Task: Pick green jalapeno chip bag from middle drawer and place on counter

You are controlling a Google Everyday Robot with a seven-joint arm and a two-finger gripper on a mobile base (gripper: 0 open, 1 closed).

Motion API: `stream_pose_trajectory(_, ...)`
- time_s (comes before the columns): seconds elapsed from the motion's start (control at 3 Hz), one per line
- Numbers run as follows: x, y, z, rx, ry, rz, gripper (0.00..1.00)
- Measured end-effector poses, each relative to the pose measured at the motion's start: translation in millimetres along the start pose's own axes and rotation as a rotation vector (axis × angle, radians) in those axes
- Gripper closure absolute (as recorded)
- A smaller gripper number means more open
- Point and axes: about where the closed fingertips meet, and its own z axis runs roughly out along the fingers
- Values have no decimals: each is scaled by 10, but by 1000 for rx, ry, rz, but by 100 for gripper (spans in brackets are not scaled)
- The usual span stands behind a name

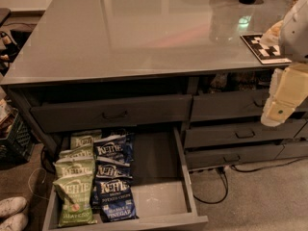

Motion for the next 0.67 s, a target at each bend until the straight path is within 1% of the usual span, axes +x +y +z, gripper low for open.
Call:
stream_pose_trajectory(0.33,0,0,0,0,0,0,0)
stream_pose_trajectory(0.67,-34,54,-3,28,8,-15,0)
